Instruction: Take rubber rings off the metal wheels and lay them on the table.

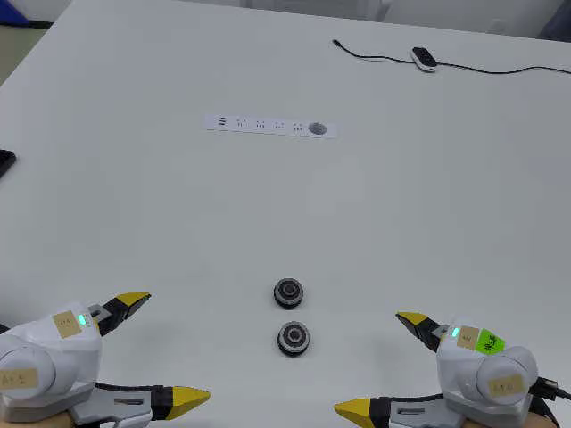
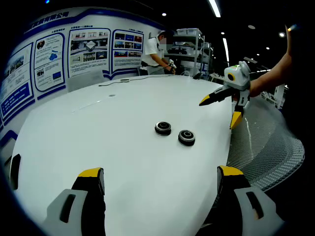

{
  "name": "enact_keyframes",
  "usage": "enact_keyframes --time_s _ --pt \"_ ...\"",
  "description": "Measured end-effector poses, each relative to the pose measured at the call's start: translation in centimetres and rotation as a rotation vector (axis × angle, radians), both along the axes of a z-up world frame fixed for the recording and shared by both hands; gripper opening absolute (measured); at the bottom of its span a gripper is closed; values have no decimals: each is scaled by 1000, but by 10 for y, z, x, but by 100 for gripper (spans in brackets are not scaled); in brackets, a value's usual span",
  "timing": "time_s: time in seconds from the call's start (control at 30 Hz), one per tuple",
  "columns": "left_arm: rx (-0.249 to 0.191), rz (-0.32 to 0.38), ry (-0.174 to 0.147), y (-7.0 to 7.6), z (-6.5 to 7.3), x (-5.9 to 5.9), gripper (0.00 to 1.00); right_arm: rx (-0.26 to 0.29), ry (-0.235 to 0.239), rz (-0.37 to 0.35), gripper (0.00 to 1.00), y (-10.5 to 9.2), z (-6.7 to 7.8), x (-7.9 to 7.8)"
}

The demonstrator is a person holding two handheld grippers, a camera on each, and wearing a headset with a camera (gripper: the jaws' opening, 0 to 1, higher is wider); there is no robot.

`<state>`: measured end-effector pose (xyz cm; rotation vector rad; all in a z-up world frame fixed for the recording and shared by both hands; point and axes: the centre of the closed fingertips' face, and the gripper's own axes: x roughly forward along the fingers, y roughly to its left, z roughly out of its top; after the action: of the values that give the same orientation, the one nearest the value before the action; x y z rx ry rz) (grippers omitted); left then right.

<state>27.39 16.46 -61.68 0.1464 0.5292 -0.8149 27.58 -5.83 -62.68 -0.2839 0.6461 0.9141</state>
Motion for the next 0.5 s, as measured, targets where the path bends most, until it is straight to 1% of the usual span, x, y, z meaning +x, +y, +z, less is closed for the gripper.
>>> enact_keyframes --time_s 0.17,0.2,0.27,0.5 --pt "-5 -2 8 0 -1 -1 97 2 2 1 97 1 0 0" --pt "0 -3 5 1 -1 -1 96 2 2 1 97 1 0 0" --pt "-5 -1 9 1 -2 -1 96 1 1 3 96 1 0 1" --pt "-2 -1 7 0 0 -1 95 4 5 4 96 3 0 1"
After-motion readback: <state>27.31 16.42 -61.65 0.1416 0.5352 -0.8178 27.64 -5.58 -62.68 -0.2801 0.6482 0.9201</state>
